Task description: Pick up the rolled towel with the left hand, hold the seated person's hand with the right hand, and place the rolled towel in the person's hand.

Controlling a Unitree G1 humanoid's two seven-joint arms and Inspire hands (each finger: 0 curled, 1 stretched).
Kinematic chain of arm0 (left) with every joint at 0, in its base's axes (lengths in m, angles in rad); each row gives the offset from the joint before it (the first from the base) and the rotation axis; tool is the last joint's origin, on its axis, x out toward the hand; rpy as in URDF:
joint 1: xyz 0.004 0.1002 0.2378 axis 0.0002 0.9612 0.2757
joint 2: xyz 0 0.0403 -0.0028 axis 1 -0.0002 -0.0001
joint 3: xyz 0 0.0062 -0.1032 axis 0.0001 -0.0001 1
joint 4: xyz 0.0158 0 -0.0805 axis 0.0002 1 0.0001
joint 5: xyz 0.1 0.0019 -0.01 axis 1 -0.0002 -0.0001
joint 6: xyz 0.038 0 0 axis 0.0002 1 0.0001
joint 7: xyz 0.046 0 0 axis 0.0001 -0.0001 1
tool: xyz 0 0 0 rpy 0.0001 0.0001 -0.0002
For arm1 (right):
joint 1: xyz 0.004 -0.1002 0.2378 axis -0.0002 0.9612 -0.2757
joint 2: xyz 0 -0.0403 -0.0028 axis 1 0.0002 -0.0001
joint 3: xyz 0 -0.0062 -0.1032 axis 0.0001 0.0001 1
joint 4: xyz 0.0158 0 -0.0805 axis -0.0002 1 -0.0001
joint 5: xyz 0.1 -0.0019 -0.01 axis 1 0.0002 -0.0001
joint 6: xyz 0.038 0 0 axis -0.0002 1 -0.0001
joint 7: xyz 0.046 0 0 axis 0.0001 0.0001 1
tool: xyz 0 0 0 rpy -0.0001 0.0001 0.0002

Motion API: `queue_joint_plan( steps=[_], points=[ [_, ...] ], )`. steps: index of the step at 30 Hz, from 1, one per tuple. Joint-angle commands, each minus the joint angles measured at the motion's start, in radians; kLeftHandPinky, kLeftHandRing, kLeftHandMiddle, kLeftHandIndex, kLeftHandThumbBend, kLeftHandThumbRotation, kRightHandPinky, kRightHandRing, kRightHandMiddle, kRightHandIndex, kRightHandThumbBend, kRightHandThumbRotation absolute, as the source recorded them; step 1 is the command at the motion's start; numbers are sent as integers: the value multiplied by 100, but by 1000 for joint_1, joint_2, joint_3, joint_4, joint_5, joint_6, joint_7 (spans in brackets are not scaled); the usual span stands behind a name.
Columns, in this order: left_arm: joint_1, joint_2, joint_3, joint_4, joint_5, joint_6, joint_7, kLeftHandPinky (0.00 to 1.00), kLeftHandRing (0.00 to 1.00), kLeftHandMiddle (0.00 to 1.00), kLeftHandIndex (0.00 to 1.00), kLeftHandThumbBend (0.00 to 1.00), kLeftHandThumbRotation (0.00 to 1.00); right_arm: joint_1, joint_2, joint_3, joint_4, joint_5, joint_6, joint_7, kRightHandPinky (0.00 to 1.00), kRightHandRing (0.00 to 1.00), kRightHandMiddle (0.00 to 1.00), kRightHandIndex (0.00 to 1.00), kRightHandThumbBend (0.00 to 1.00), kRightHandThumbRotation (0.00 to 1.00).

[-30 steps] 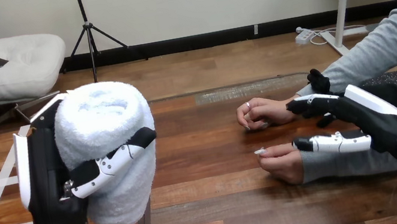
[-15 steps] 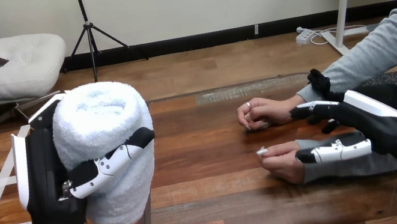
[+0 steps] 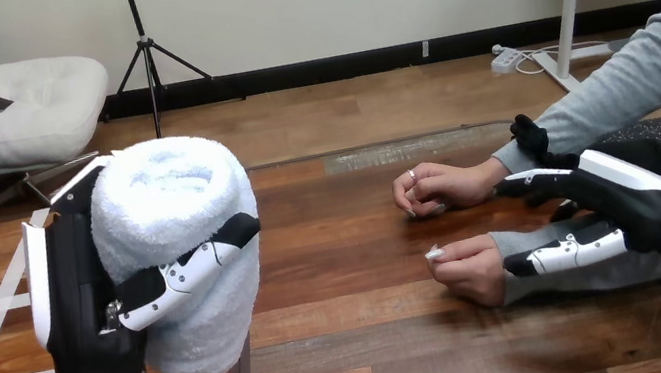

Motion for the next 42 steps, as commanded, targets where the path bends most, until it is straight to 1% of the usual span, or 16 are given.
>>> queue_joint_plan(
  steps=[1, 8, 11, 14, 16, 18, 23, 26, 29, 32, 35, 38, 41, 42],
  points=[
    [-40, -7, 11, -27, -7, -25, 3, 27, 31, 38, 43, 64, 0, -108, -31, 9, 6, 1, 8, 3, 75, 88, 90, 88, 89, 45],
    [-38, -9, 11, -27, -5, -27, 5, 28, 31, 38, 43, 64, 0, -119, -37, 25, 14, 0, 24, 9, 75, 88, 90, 88, 90, 42],
    [-35, -8, 12, -28, -5, -25, 4, 28, 31, 38, 43, 64, 0, -127, -40, 37, 17, -11, 44, 8, 74, 87, 90, 88, 91, 41],
    [-35, -8, 13, -27, -5, -25, 5, 28, 31, 38, 43, 64, 0, -132, -44, 47, 23, -21, 42, -2, 73, 86, 89, 87, 92, 41],
    [-32, -9, 13, -28, -7, -22, 4, 28, 31, 38, 43, 64, 0, -138, -44, 50, 26, -23, 62, 8, 73, 85, 89, 87, 93, 40],
    [-31, -9, 12, -29, -10, -20, 4, 28, 31, 38, 43, 64, 0, -142, -44, 51, 30, -25, 70, 12, 73, 85, 89, 88, 93, 40],
    [-29, -9, 13, -31, -6, -21, 6, 28, 32, 38, 43, 64, 0, -147, -45, 54, 35, -26, 68, 8, 72, 84, 89, 87, 97, 39],
    [-29, -10, 11, -30, -18, -24, 0, 28, 32, 38, 43, 64, 0, -152, -49, 68, 37, -43, 79, -10, 71, 83, 88, 87, 98, 40],
    [-28, -10, 12, -30, -10, -24, 4, 28, 32, 39, 43, 64, 0, -157, -48, 75, 36, -50, 105, -9, 69, 82, 88, 87, 99, 40],
    [-28, -10, 13, -31, -4, -27, 7, 28, 32, 39, 43, 64, 0, -160, -50, 79, 39, -56, 93, -17, 69, 81, 88, 86, 100, 39],
    [-26, -10, 12, -30, -8, -25, 5, 28, 32, 39, 43, 64, 0, -166, -55, 100, 43, -86, 85, -46, 68, 81, 87, 86, 100, 37],
    [-26, -11, 13, -31, -4, -25, 8, 28, 32, 39, 43, 64, 0, -174, -52, 106, 52, -97, 95, -53, 68, 80, 86, 85, 100, 35],
    [-24, -10, 12, -31, -6, -24, 6, 28, 32, 39, 43, 64, 0, -181, -58, 131, 55, -132, 81, -88, 68, 80, 85, 84, 100, 35],
    [-26, -10, 12, -29, -3, -28, 7, 28, 32, 39, 43, 64, 0, -185, -55, 131, 59, -131, 94, -83, 68, 80, 85, 84, 100, 35]
  ],
)
